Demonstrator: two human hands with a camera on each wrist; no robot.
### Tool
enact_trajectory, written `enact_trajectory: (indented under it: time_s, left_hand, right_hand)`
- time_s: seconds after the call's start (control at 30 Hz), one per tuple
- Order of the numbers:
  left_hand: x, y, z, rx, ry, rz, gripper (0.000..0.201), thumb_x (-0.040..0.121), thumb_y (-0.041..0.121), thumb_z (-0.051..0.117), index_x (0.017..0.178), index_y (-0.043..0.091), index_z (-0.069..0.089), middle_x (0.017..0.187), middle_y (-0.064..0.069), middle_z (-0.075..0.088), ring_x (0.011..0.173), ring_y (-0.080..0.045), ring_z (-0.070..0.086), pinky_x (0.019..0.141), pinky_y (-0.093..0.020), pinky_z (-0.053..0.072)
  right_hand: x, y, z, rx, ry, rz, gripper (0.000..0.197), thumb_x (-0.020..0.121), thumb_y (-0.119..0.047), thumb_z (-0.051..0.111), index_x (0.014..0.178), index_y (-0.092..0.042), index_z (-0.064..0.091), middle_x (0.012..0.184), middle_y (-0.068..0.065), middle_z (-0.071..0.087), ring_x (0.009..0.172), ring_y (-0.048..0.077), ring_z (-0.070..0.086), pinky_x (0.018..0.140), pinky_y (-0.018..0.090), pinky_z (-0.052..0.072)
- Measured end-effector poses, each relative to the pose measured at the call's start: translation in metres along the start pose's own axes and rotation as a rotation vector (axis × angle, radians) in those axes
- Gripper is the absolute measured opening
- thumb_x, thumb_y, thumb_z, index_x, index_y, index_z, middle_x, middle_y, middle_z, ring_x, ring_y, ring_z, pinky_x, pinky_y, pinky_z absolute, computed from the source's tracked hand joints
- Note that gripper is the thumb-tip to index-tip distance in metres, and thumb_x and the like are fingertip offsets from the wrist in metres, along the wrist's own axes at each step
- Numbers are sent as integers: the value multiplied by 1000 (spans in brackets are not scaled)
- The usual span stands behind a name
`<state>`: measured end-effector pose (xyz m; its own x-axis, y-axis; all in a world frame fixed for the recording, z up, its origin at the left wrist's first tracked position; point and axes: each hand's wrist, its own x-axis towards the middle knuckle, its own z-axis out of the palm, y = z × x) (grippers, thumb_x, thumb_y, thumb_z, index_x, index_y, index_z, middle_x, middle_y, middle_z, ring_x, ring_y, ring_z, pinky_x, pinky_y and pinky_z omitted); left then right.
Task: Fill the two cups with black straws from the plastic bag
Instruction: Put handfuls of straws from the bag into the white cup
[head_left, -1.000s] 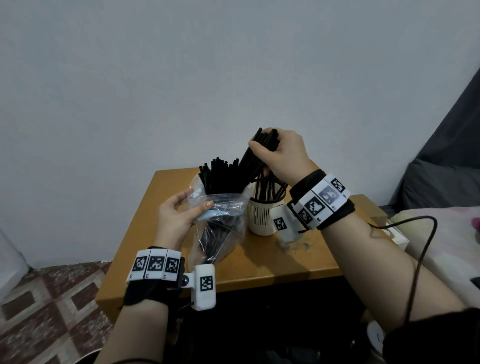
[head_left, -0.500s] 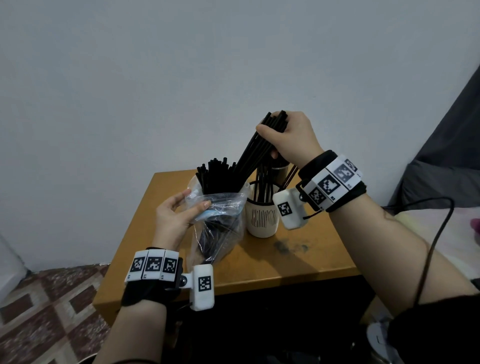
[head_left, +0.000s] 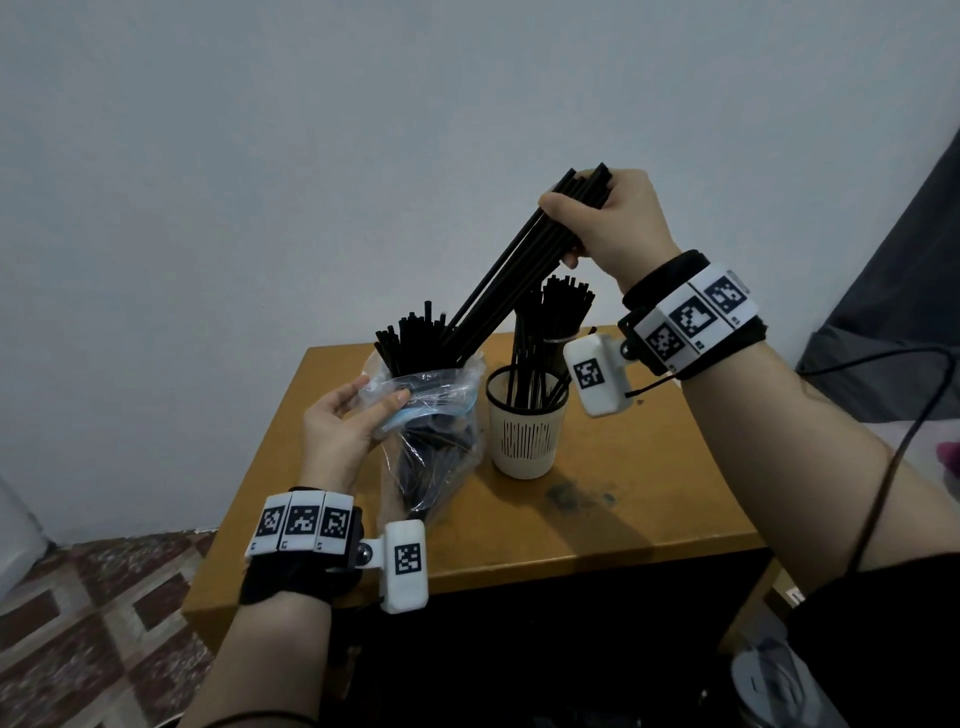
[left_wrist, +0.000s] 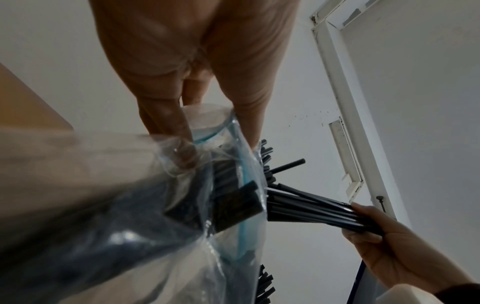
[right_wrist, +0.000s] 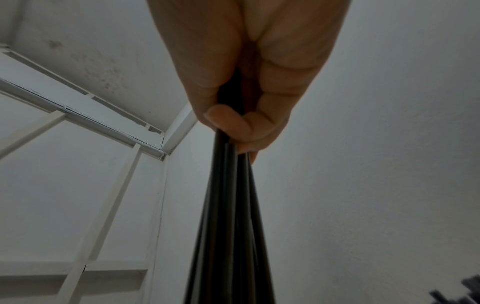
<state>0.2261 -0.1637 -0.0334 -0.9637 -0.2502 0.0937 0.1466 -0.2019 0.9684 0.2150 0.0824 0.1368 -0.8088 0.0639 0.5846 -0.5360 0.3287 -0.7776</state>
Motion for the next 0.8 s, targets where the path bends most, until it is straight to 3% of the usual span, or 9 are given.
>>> enact_trajectory:
  time_s: [0.13, 0.53, 0.63, 0.8]
  left_hand:
    - [1, 3, 2, -16, 5, -4, 80, 52, 21, 83, 125, 5, 56, 122, -14, 61, 102, -26, 67, 70, -27, 60]
    - [3, 2, 3, -35, 43, -3, 74, 57, 18, 83, 124, 4, 56, 119, -13, 62, 99, -24, 67, 64, -22, 58]
    - [4, 2, 4, -29, 44, -10, 69, 62, 14, 83, 125, 4, 55, 119, -13, 61, 100, -25, 66, 68, -25, 59]
    - [3, 2, 7, -37, 59, -9, 82, 52, 22, 84, 126, 2, 54, 119, -12, 60, 103, -26, 66, 78, -33, 58]
  right_hand:
    - [5, -6, -5, 14, 7, -4, 19, 85, -8, 61, 85, 11, 62, 62, 8, 63, 38, 17, 52, 42, 20, 40]
    - [2, -10, -17, 63, 38, 1, 10, 86, -4, 59, 82, 5, 60, 67, 12, 63, 40, 14, 54, 43, 22, 41]
    - [5, -10, -23, 58, 50, -9, 12, 85, -5, 60, 83, 7, 61, 68, 13, 63, 42, 18, 54, 44, 25, 42]
    - [7, -8, -34, 47, 65, -18, 11, 84, -6, 61, 79, 4, 61, 67, 12, 64, 48, 24, 55, 45, 27, 43]
